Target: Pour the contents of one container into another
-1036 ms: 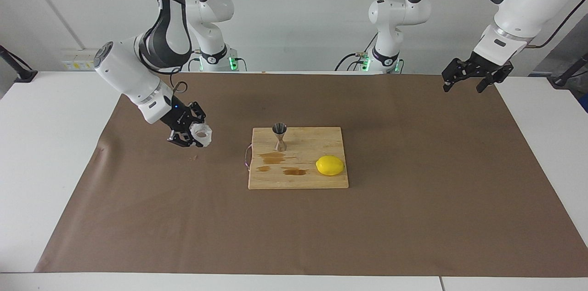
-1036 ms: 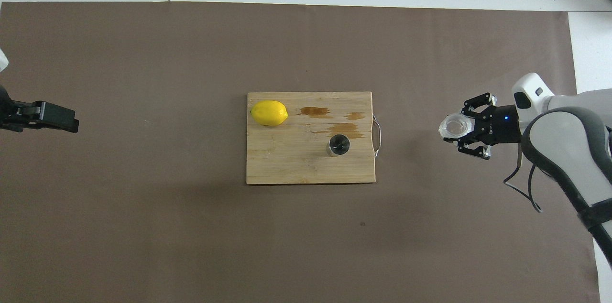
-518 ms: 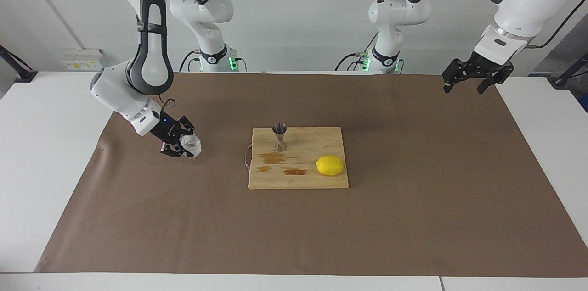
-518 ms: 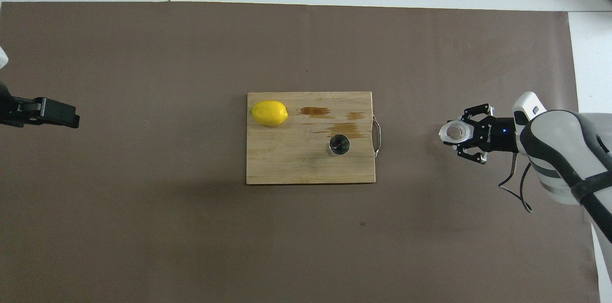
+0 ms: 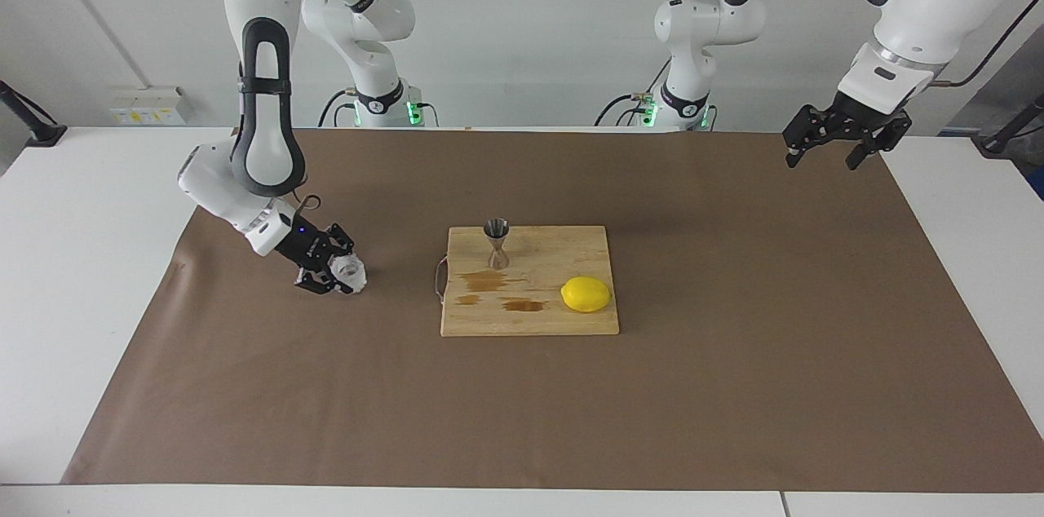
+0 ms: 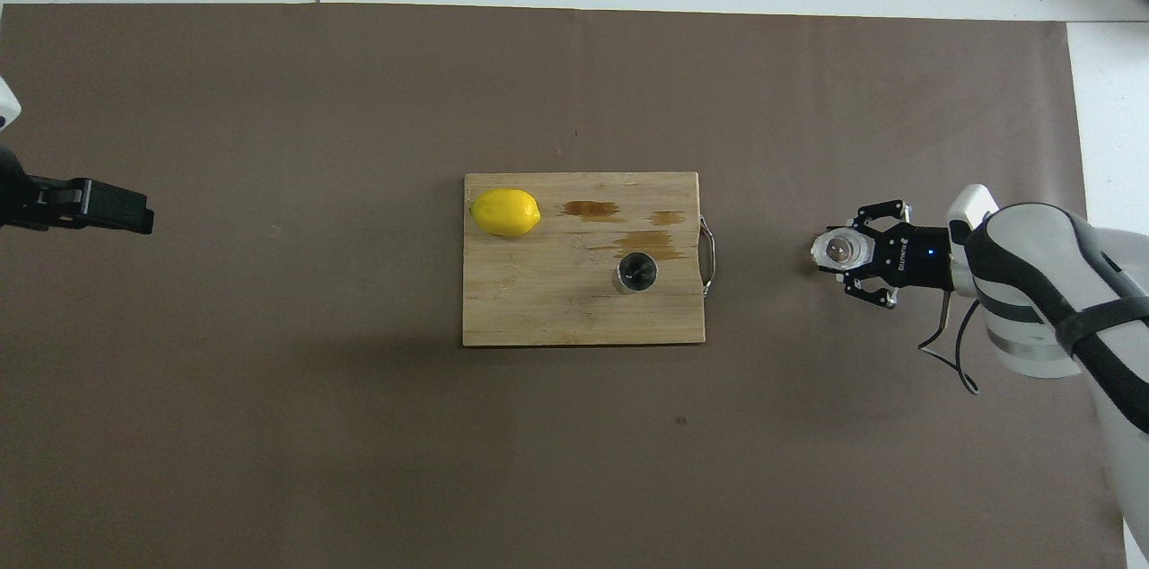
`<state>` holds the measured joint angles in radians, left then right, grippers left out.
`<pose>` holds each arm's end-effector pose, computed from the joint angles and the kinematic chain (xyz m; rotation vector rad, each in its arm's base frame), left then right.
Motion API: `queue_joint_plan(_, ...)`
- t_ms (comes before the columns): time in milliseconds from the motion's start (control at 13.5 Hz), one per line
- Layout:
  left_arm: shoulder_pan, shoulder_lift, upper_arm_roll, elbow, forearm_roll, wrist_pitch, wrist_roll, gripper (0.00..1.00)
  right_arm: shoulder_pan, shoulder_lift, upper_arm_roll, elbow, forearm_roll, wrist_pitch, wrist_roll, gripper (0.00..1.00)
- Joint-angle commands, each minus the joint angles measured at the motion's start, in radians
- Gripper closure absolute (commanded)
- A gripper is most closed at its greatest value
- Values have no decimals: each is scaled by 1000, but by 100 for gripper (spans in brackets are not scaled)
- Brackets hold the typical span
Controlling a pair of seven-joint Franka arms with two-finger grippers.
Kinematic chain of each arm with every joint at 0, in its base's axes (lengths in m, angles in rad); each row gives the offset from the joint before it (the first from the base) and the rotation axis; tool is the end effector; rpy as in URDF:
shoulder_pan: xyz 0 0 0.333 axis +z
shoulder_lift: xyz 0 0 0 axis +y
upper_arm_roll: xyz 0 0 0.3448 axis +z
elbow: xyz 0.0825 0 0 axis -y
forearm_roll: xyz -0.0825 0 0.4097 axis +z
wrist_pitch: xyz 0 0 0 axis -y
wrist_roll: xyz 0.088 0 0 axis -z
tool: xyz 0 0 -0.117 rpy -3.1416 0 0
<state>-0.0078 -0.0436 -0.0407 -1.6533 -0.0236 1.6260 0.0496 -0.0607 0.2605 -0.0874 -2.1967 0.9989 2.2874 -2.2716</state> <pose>0.5691 -0.0308 0.6320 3.1160 -0.1512 0.0254 0.5668 -0.0587 0.2583 -2.0575 -1.6955 -0.7843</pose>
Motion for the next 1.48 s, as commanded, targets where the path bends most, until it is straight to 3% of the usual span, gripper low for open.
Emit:
queue_joint_plan(0,25,-13,-25,-19,14,23,16,0,-13,16,11,2,27,7,-39,0)
queue_joint_plan(444,15,-21,-30,-25,10,23,16,0,-22,-24,2,6,-29,-15,-31,0)
queue_joint_plan(962,25,-24,-28,-26,10,9,7,0,-135,-56,2,-2,-124,-183,-28,0)
queue_joint_plan(1110,25,-24,-28,-26,10,9,7,0,-143,-104,2,3,-182,-190,54,0)
queue_joint_plan(1406,28,-27,-27,-31,10,9,4,0,-146,-194,2,34,-344,-189,395,0)
